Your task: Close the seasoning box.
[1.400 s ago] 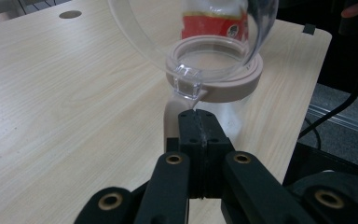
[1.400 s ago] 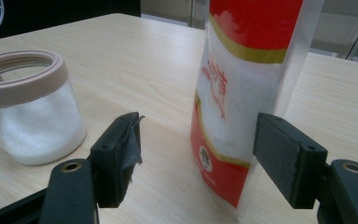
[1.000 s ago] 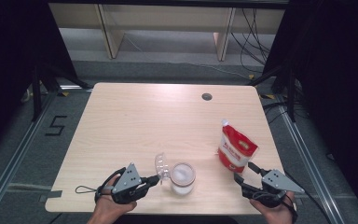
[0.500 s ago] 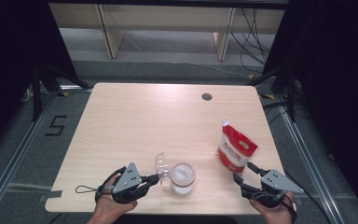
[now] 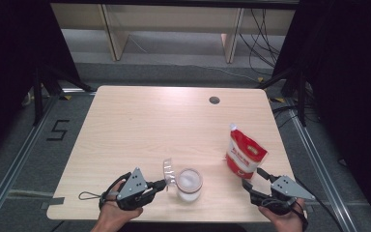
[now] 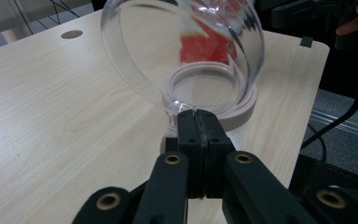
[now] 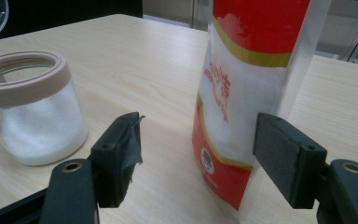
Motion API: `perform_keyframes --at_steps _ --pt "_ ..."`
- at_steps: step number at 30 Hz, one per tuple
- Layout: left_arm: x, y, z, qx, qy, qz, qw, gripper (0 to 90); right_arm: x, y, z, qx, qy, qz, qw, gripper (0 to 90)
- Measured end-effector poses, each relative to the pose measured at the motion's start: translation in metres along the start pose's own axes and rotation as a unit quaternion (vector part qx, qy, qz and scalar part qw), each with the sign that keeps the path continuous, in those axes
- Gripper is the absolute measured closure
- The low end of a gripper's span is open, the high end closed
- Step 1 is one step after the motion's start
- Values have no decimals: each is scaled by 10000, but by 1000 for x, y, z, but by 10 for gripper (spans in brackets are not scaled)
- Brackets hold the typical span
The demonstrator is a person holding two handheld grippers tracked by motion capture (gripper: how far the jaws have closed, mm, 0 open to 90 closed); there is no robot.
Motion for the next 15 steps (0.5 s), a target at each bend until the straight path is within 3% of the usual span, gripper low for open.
perform_keyframes --at_steps 1,4,6,7,15 --pt "0 0 -1 32 58 -8 10000 885 0 1 0 -54 -88 -37 9999 331" --pt "0 1 -2 56 101 51 9999 879 0 1 0 -13 -45 -44 10000 330" --pt "-1 3 -2 31 29 79 10000 877 -1 1 0 -83 -98 12 9999 330" --pt "0 3 -2 52 135 101 9998 878 0 1 1 11 -36 -45 10000 330" --pt "-3 6 -5 14 -11 120 9999 867 1 1 1 -7 -33 -79 10000 330"
Point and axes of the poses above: each handheld gripper's, and its own axes: y roughly forward along the jaws, z roughly out of its underside, x roughly to its left, the point moved 5 cm from there along y, roughly forward along the jaws, and after that the axes turned 15 degrees about z, right-handed, at the moved point
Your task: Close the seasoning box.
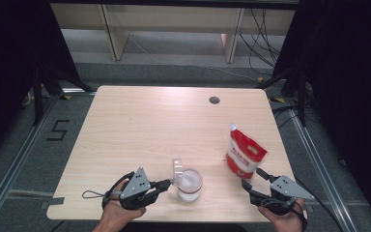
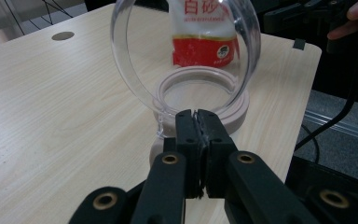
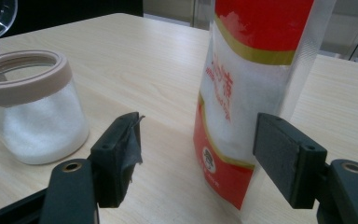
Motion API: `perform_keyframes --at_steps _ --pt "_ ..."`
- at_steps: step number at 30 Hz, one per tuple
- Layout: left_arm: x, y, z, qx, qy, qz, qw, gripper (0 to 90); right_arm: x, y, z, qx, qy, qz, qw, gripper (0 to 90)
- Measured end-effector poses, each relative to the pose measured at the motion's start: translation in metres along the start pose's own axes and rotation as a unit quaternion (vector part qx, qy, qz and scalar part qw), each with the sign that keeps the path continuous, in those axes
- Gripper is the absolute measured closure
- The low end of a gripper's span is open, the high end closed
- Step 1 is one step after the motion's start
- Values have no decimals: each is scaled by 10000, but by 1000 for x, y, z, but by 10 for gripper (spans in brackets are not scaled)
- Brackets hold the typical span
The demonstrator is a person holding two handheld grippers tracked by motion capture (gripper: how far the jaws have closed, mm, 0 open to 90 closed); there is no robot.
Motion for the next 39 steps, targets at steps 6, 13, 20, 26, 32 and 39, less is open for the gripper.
perform_keyframes --at_steps 6,13,20,26,32,39 --pt "1 0 0 44 78 51 9999 814 0 0 0 2 -6 2 10000 330" --pt "2 1 2 -16 -203 97 9997 599 0 -1 1 53 -1 12 10000 329" --pt "5 -2 3 15 -230 103 9997 422 0 0 0 10 35 25 10000 320" --pt "6 -5 6 44 -266 35 9996 315 1 0 0 5 55 6 10000 316" --pt "7 -11 15 86 -487 -90 9987 242 2 -2 0 64 85 -45 9999 313" --pt "8 -14 21 111 -563 -107 9983 176 1 -1 -1 -49 14 -3 10000 300"
Point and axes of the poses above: each handheld gripper's, and its own axes: y roughly forward along the jaws, z roughly out of its underside, x roughly to its left, the point moved 5 cm from there along y, roughly forward along the jaws, and after that the axes turned 15 degrees about z, right-handed, at the moved point
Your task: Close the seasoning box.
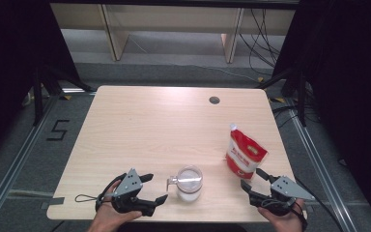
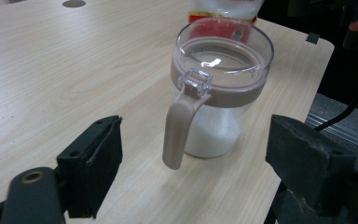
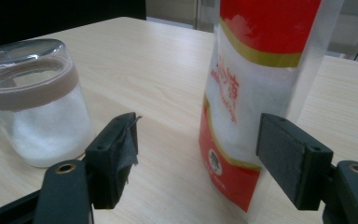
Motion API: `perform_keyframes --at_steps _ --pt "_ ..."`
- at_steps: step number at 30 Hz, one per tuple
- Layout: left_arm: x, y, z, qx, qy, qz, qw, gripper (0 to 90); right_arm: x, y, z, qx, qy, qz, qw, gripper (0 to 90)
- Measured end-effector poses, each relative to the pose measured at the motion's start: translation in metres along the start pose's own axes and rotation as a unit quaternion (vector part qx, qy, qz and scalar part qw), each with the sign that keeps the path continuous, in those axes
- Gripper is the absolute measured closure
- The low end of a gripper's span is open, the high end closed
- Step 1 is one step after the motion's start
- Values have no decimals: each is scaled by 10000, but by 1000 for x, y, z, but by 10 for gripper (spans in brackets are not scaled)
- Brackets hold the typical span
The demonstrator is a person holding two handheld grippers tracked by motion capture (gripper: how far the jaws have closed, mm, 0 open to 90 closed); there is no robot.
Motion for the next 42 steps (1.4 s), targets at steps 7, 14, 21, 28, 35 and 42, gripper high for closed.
perform_keyframes --at_steps 7,14,21,28,35,42 --pt "5 -7 10 33 -61 -15 10000 165 5 0 1 73 125 -71 9999 275" --pt "6 -10 18 122 -64 -109 9998 164 11 -5 5 159 156 -175 9996 255" --pt "5 -8 28 192 -135 -74 9997 164 14 -10 10 282 201 -212 9992 238" --pt "5 -8 36 301 -162 -58 9994 164 17 -15 14 403 270 -214 9986 215" --pt "4 -6 40 255 -251 -45 9994 164 16 -19 18 517 298 -192 9980 204" --pt "4 -6 41 279 -219 -21 9994 164 17 -20 18 514 301 -222 9980 201"
Point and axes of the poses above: each handheld gripper's, and its own axes: y roughly forward along the jaws, z roughly out of its underside, x roughly to its left, the point moved 5 cm from there along y, roughly forward along the jaws, and after that the axes turned 15 degrees about z, right-handed, at the moved point
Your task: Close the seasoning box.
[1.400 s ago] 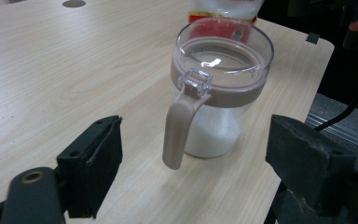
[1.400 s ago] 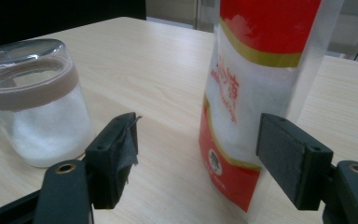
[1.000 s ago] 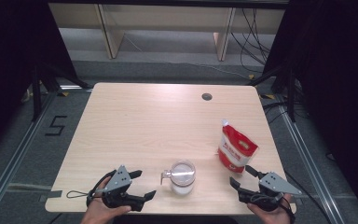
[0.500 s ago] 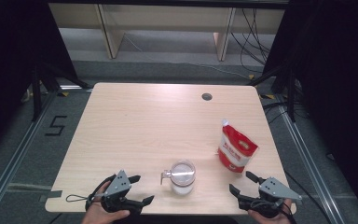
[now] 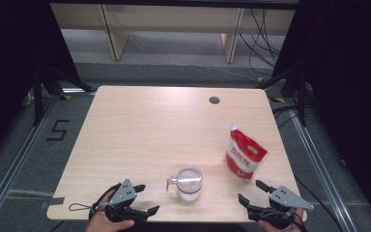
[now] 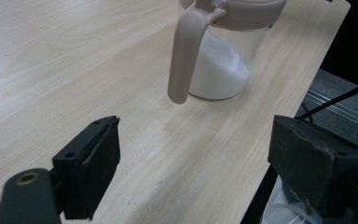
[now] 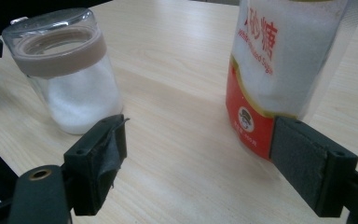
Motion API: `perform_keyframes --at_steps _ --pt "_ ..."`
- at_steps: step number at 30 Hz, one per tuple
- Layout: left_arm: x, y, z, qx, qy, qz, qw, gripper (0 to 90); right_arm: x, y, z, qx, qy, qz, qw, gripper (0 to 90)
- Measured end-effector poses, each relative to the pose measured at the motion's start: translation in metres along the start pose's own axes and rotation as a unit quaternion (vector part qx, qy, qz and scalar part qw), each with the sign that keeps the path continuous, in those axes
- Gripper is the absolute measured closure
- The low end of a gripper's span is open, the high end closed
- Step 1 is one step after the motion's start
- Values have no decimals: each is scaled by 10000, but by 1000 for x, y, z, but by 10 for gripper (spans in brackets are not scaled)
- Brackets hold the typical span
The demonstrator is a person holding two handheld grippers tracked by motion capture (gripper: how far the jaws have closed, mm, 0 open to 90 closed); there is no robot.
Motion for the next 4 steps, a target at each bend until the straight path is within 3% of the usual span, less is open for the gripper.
perform_keyframes --at_steps 2,4 --pt "0 -1 0 60 -16 -27 10000 164 -2 2 -1 -111 -158 3 9998 200" --pt "1 -2 0 70 8 -36 10000 164 -2 3 -1 -111 -158 11 9998 199"
Point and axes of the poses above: each handheld gripper's, and its own axes: y roughly forward along the jaws, z roughly out of its underside, x roughly to its left, the point moved 5 cm from there along y, roughly forward along the jaws, and after that the axes turned 15 degrees about z, right-handed, at the moved point
